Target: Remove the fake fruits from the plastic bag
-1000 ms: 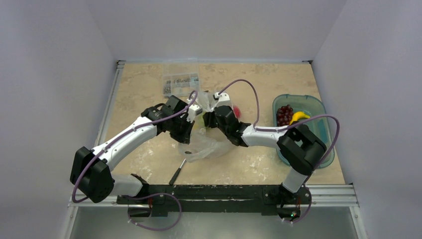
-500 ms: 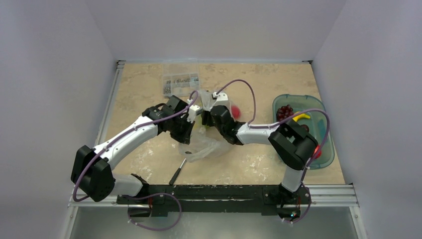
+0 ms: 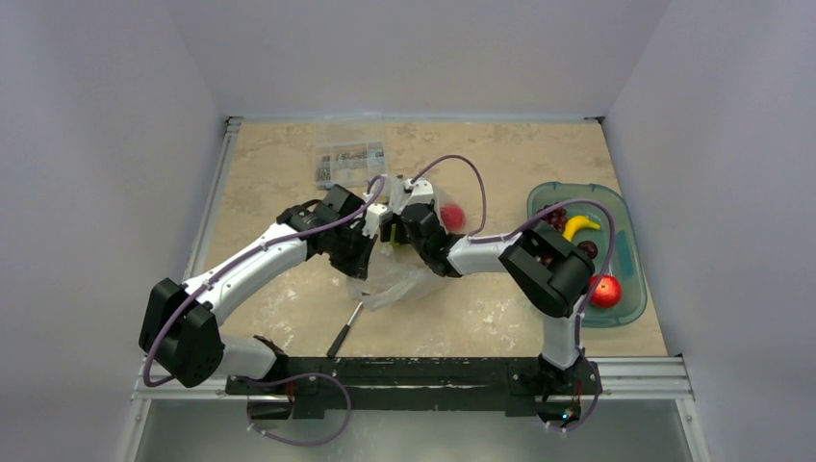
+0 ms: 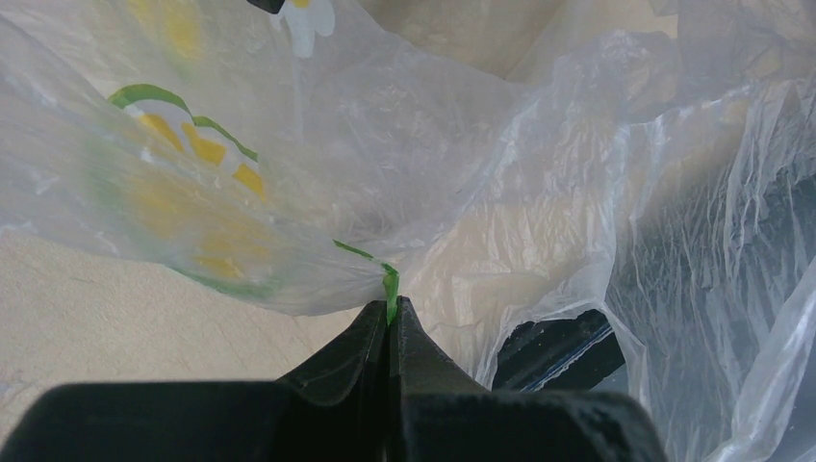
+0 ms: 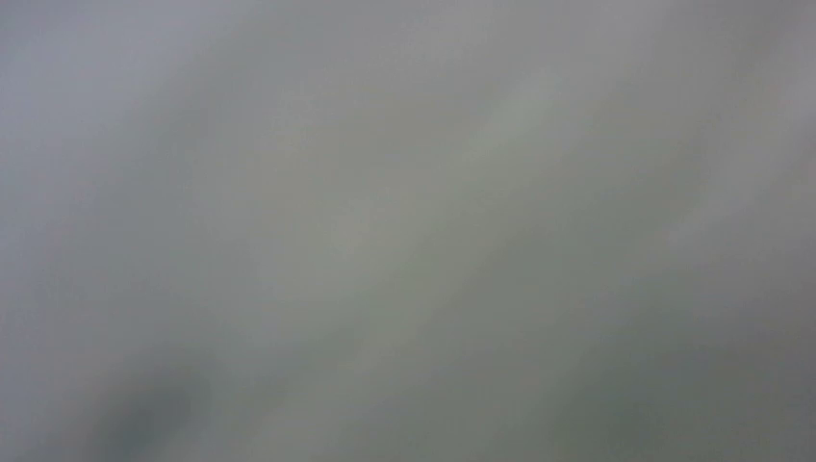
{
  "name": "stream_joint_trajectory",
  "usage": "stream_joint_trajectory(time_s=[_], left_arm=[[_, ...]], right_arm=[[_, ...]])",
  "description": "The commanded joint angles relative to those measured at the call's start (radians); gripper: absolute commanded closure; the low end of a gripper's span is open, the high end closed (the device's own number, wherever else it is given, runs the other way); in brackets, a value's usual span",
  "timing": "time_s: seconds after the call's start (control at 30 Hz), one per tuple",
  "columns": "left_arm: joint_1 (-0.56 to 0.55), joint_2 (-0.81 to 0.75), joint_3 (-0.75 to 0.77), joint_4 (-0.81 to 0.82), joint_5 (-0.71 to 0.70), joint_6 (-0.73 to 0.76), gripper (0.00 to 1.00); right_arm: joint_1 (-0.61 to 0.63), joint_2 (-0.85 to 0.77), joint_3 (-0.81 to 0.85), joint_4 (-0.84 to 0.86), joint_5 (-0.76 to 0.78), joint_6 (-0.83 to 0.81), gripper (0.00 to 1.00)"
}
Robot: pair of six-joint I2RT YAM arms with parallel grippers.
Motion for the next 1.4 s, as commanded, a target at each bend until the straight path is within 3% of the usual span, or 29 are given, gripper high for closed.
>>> stream_joint_trajectory(time_s=[0.0,0.1,0.2,0.33,0.43,0.53,0.77,1.13,1.37], left_arm=[[-0.006,0.001,0.038,0.002,0.020,0.016,1.00],[-0.007,0.001,0.038,0.001,0.023,0.016,1.00],[-0.007,0.000,0.038,0.001,0.020,0.016,1.00],[-0.007,0.001,0.040,0.001,0.019,0.016,1.00],[-0.007,0.000,0.038,0.002,0.021,0.016,1.00],[-0.008,0.002,0.040,0.001,0.021,0.016,1.00],[-0.010,0.007,0.040,0.000,0.023,0.016,1.00],[-0.011,0.001,0.040,0.001,0.024,0.017,1.00],[-0.013,0.001,0.041,0.001,0.023,0.018,1.00]], right_arm=[[-0.005,-0.004,0.024,-0.017,-0.014,-0.006,0.29],[-0.005,-0.058,0.014,-0.037,-0.002,-0.002,0.51],[-0.005,-0.132,0.002,-0.074,0.023,0.000,0.65],[-0.006,-0.191,-0.011,-0.130,0.097,-0.007,0.72],[-0.006,-0.203,-0.024,-0.155,0.124,-0.015,0.70],[-0.006,-0.205,-0.055,-0.115,0.086,-0.027,0.56],[-0.007,-0.129,-0.032,-0.090,-0.004,-0.034,0.40],[-0.007,0.016,0.016,-0.089,-0.040,-0.022,0.37],[-0.007,0.003,0.011,-0.102,-0.048,-0.018,0.34]])
